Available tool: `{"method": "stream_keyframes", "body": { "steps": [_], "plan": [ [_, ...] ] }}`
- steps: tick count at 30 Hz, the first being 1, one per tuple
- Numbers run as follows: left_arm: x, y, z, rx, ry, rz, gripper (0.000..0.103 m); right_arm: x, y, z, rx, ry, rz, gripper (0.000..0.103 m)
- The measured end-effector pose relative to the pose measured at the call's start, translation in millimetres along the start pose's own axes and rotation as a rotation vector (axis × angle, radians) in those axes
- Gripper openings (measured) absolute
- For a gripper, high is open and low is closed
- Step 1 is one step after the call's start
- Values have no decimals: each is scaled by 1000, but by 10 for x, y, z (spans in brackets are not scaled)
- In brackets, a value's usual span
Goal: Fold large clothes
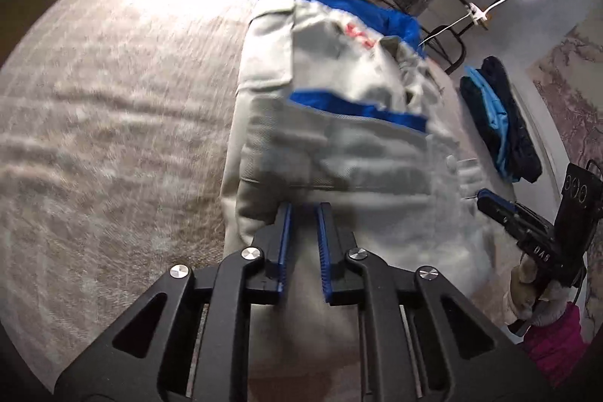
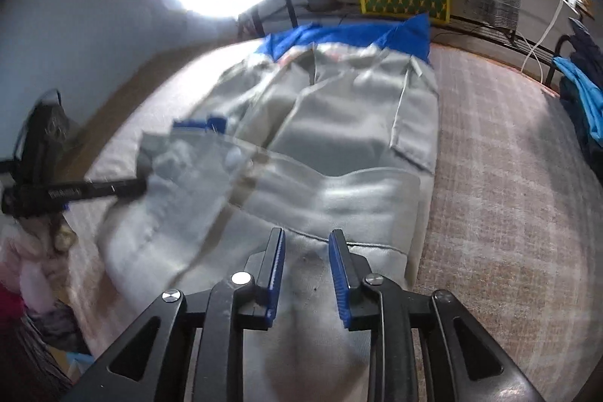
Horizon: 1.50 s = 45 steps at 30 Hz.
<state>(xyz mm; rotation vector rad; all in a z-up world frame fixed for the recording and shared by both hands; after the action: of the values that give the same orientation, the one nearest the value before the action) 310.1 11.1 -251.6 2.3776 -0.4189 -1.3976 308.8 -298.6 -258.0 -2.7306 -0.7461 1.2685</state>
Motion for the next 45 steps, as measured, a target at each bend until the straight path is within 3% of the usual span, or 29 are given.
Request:
{"method": "stream_keyframes", "body": {
  "steps": [2,4,10,15,21,29,33,39,40,41,42,45],
  "plan": [
    [-153,76,-122,19,26,17,27,-185,46,-87,23,55,-11,24],
    [-321,140,-324,31,55,35,30,-370,110,-226,46,81,-21,24],
    [-527,256,-1079,131,118,-15,30,-619,362,-719,46,118,-11,24],
    [-425,299,-1737,147,151,-27,30,-392,738,-1145,86,107,20,24],
    [50,154,-2274,120,138,-32,31,257,1090,-1461,119,51,27,25],
    [867,-250,-2538,124,70,-59,31,1335,1392,-1753,139,-3,12,25],
    [1232,-437,-2666,100,54,-59,31,1659,1455,-1969,134,10,-14,25],
    [1597,-569,-2983,69,63,-31,31,1995,1463,-2284,48,-7,18,26],
    [1663,-577,-3060,62,59,-19,35,2046,1446,-2344,22,-18,23,26],
    [1706,-583,-3111,58,54,-10,50,2068,1435,-2382,4,-23,23,26],
    [1756,-591,-3181,51,53,2,56,2073,1429,-2420,-11,-24,25,26],
    [1879,-579,-3379,34,45,41,58,1968,1526,-2583,14,21,-54,32]
  ]
}}
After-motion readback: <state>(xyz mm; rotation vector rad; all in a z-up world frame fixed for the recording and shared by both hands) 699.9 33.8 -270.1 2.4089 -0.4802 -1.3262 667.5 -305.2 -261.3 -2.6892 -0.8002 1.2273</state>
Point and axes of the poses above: each gripper's, at about its wrist camera, not at the fingertips, and x roughly the way its jaws point, y to its right, z to its underside, the point moved 4 cm from there along x, roughly the way its jaws point
